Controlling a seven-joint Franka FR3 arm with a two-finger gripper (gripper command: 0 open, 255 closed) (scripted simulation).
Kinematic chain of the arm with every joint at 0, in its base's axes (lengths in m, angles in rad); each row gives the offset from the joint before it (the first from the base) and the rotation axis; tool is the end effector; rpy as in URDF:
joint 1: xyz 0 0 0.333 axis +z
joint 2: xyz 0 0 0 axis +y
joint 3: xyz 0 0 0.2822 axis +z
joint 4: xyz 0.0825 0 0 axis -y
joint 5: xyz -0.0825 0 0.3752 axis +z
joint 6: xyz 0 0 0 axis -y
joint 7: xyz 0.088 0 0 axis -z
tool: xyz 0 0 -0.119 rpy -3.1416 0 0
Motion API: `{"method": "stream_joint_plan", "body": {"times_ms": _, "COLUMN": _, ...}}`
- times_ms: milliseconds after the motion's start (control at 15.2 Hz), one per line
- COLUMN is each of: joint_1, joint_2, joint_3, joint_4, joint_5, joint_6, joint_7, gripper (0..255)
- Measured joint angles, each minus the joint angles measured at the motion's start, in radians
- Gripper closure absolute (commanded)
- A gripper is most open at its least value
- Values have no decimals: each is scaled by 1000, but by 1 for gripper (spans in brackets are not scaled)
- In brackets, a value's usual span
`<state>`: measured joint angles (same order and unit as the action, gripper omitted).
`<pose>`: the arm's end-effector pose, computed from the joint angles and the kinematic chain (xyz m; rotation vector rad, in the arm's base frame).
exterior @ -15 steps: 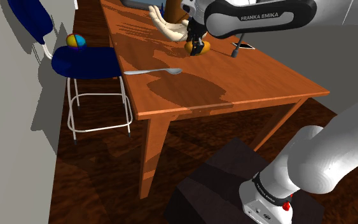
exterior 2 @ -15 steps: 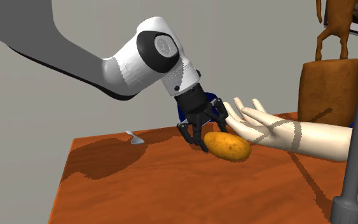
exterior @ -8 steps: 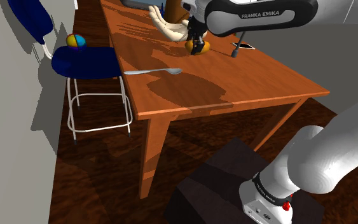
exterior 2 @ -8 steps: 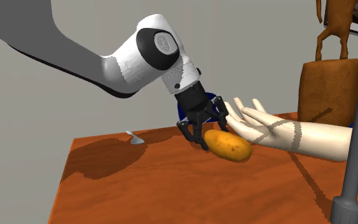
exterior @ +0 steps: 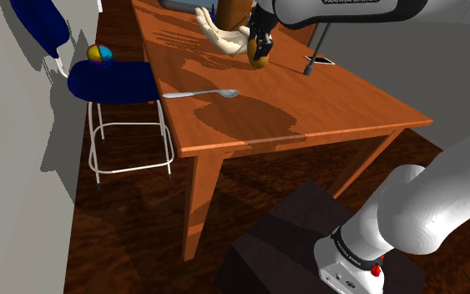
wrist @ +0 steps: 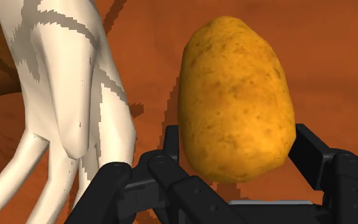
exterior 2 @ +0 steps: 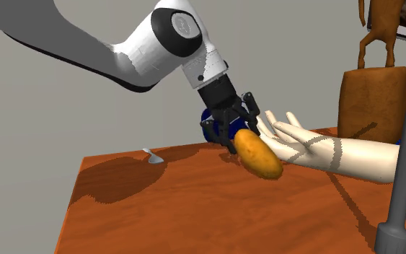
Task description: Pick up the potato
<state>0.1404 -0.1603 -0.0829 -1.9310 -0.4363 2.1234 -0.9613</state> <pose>0.5459 0.0058 0.5543 2.1827 1.4654 0.1888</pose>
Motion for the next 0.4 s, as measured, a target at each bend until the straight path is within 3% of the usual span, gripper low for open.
{"method": "stream_joint_plan", "body": {"times_ms": 396, "joint_1": 3, "joint_2": 1, "joint_3": 1, "joint_4": 75, "joint_5": 16, "joint_6": -68, "joint_7": -31, "gripper": 255}}
